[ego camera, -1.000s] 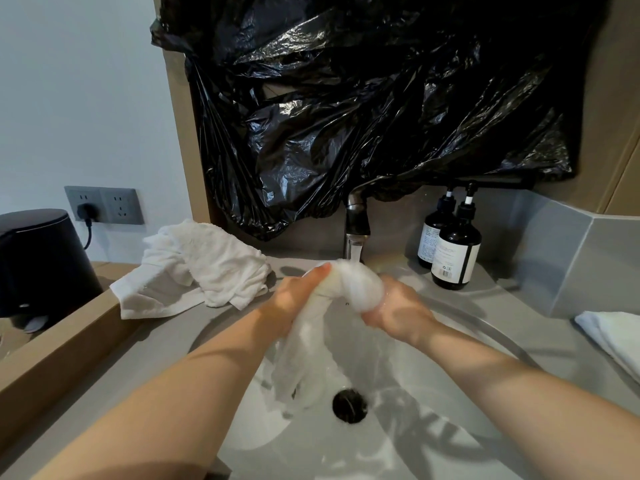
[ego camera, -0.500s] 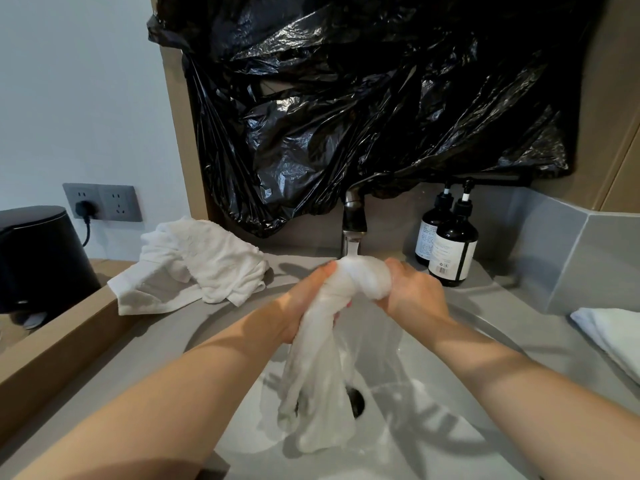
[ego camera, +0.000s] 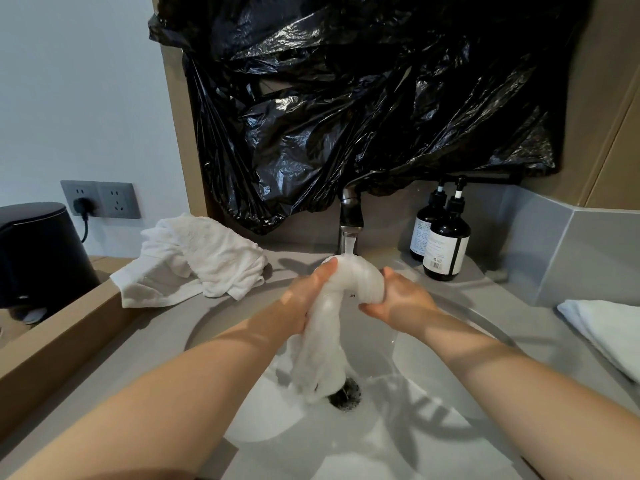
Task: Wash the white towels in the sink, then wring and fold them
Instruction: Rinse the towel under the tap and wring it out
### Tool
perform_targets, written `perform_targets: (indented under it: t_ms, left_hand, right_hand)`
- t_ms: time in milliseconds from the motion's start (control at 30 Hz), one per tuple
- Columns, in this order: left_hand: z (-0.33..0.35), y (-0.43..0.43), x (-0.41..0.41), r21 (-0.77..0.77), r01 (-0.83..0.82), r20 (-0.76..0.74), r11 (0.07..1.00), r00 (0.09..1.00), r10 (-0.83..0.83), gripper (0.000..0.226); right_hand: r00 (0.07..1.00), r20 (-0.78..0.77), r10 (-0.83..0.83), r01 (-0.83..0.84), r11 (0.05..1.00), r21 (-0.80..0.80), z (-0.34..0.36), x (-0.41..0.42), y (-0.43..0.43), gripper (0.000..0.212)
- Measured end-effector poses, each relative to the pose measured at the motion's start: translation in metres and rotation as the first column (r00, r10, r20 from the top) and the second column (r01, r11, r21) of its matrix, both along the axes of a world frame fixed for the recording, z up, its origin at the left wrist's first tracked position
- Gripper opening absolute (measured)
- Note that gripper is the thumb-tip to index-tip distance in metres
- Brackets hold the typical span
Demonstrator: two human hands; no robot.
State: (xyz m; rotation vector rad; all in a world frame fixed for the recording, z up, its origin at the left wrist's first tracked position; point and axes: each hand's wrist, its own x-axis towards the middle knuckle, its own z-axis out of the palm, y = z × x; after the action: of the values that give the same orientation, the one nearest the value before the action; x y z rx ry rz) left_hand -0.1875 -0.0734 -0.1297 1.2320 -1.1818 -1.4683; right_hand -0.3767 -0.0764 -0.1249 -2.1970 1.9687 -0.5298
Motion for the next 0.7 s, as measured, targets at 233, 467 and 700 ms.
perform_targets:
  t_ms: [233,467,700]
  left_hand:
    - [-0.001,-0.007,-0.003,-0.064,-0.049,0.086,0.997,0.995,0.055,0.103]
    - [-0.001,0.001,-0.003,-0.137,0.133,0.022,0.981,0.991,-0.132,0.065]
    - [0.003,-0.002,0.001,-0.116,0.243,0.07,0.963,0.969,-0.236,0.067]
  right_hand:
    - [0.999,0.026,0.042,-0.044,0.994,0.1,0.004,-0.008,0.009,0.044]
    - [0.994,0.11,0.005,-0.029,0.975,0.218,0.017,-0.012,0.019,0.054]
    - [0.85,0.527,0.011,-0.139,0.969,0.204,0.014,-0.02,0.016,0.023]
